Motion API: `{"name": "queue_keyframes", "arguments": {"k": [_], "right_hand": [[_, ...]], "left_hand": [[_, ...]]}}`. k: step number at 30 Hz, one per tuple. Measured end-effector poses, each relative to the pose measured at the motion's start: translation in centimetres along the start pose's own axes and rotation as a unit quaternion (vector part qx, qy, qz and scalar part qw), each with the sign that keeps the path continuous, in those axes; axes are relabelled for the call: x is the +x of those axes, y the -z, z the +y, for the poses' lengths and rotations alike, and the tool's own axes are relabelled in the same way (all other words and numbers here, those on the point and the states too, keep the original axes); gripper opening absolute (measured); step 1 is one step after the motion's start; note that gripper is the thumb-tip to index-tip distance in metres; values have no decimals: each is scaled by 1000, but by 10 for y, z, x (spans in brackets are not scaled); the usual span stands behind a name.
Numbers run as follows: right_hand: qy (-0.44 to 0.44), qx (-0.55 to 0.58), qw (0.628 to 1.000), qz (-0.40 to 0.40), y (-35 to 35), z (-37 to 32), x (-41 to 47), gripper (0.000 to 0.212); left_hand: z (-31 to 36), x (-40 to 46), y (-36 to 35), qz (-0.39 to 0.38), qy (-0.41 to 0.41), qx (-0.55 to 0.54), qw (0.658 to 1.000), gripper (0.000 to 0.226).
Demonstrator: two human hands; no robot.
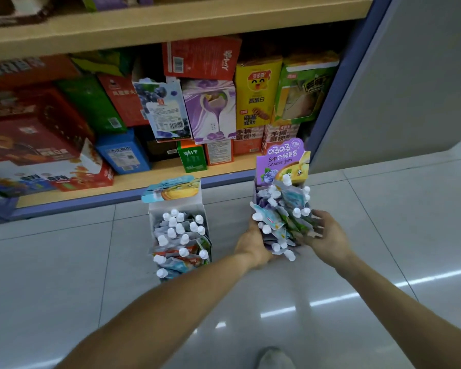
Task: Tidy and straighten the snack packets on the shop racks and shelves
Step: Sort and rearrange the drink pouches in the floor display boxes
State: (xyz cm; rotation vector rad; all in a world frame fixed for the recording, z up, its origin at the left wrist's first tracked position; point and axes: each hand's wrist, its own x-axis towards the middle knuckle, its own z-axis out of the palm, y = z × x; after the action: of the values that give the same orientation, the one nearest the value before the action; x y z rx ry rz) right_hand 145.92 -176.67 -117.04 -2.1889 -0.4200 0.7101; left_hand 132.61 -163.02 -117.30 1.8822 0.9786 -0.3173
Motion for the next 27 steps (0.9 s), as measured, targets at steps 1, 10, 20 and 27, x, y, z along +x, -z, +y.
{"name": "queue_keyframes", "arguments": {"k": [1, 10, 20, 27], "right_hand": [[25, -44, 998, 35, 6, -12, -8, 67], [277, -199, 940, -13, -6, -143, -71, 39], [333, -391, 840, -174, -112, -153, -61, 55], [318, -321, 874, -179, -140, -116, -65, 77]], "left_hand": [[2, -6, 5, -15, 3, 17, 1000, 84], [-1, -88, 97, 41, -77, -7, 996, 54], [-148, -110, 170, 256, -95, 90, 958, 64], [-184, -117, 150, 156, -99, 71, 980, 111]]}}
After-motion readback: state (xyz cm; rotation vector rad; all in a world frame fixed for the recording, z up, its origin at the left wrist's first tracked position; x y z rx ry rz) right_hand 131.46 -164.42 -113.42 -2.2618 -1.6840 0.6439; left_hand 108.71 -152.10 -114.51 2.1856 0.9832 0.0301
